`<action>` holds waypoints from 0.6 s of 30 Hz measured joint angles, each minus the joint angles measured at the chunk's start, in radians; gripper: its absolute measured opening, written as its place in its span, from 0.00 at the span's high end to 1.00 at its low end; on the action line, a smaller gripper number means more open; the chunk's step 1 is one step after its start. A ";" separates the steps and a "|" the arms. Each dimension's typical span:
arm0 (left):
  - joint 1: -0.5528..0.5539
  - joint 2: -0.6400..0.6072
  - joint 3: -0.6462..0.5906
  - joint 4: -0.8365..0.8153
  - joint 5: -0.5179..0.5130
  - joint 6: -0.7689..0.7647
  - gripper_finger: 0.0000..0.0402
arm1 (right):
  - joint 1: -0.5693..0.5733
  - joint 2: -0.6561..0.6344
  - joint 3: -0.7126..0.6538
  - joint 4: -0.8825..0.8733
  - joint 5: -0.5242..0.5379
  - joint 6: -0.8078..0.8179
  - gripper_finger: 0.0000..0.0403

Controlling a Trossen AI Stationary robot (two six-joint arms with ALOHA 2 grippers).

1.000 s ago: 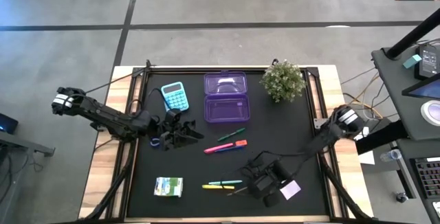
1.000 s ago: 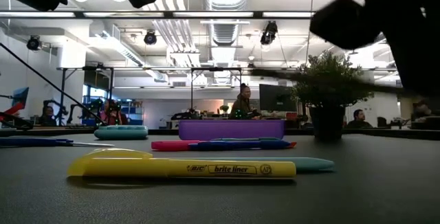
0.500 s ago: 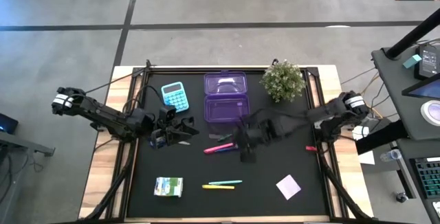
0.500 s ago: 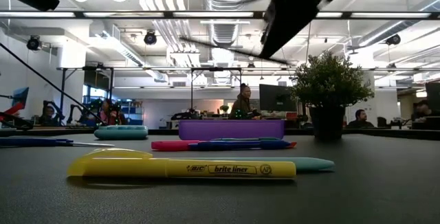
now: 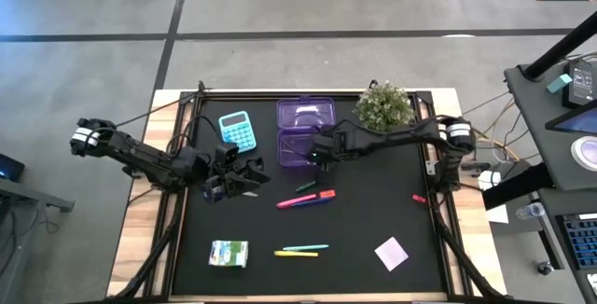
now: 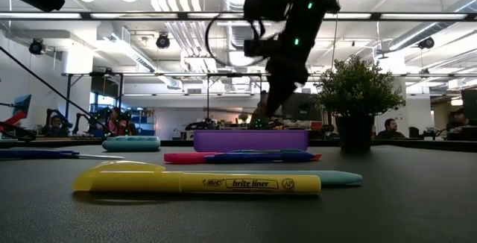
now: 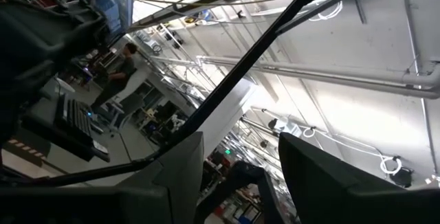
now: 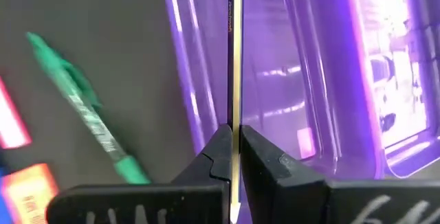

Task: Pack school essentials
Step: Put the blue pencil into the purple supply box

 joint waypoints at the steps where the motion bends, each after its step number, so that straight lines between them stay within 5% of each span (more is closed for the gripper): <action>1: 0.001 0.000 0.000 0.000 0.000 0.000 0.57 | -0.006 0.010 0.000 0.002 0.000 -0.006 0.98; 18: 0.018 0.000 0.000 -0.006 -0.006 0.000 0.57 | -0.020 0.083 0.000 0.052 0.012 -0.018 0.97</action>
